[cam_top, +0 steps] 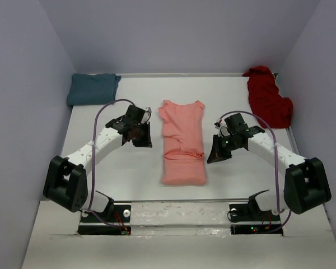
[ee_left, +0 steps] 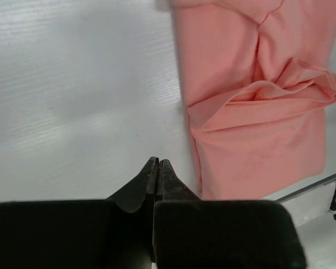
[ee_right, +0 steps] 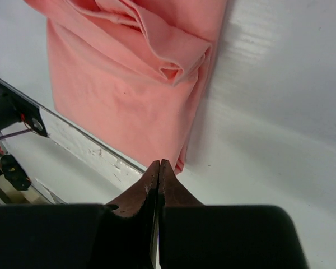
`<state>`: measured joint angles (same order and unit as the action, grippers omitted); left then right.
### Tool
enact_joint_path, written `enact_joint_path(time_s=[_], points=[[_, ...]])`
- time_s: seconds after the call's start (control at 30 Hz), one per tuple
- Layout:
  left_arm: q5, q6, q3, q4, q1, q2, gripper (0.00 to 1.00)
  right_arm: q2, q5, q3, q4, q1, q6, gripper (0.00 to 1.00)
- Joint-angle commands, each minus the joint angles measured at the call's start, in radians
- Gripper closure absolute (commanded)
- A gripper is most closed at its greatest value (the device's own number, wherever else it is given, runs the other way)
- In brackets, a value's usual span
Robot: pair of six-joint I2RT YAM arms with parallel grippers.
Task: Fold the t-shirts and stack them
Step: Fold the tshirt
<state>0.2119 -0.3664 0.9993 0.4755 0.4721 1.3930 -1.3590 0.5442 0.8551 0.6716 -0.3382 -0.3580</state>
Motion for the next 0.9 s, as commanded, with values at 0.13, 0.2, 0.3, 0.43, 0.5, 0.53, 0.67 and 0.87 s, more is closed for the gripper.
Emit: enact_joint_path(time_s=[0.13,0.2,0.3,0.43,0.5,0.53,0.67,0.87], points=[[-0.013,-0.020,-0.044,-0.012,0.068,0.084,1.00,0.031,-0.046,-0.073,-0.119,-0.081,-0.076,1.00],[0.004,-0.037,-0.051,-0.037,0.069,0.093,1.00,0.003,-0.050,-0.073,-0.141,-0.090,-0.078,1.00],[0.009,-0.039,-0.048,-0.046,0.071,0.112,1.00,-0.029,-0.056,-0.064,-0.164,-0.090,-0.076,1.00],[0.018,-0.035,-0.018,-0.052,0.071,0.141,1.00,-0.072,-0.055,-0.045,-0.196,-0.090,-0.082,1.00],[0.037,-0.040,0.008,-0.058,0.072,0.158,1.00,-0.098,-0.049,-0.028,-0.210,-0.099,-0.082,1.00],[0.038,-0.042,0.015,-0.058,0.072,0.162,1.00,-0.106,-0.049,-0.024,-0.213,-0.099,-0.082,1.00],[0.056,-0.046,0.054,-0.055,0.076,0.172,1.00,-0.134,-0.027,0.015,-0.213,-0.131,-0.088,1.00],[0.101,-0.049,0.107,-0.026,0.080,0.172,1.00,-0.169,-0.007,0.059,-0.193,-0.180,-0.101,1.00]])
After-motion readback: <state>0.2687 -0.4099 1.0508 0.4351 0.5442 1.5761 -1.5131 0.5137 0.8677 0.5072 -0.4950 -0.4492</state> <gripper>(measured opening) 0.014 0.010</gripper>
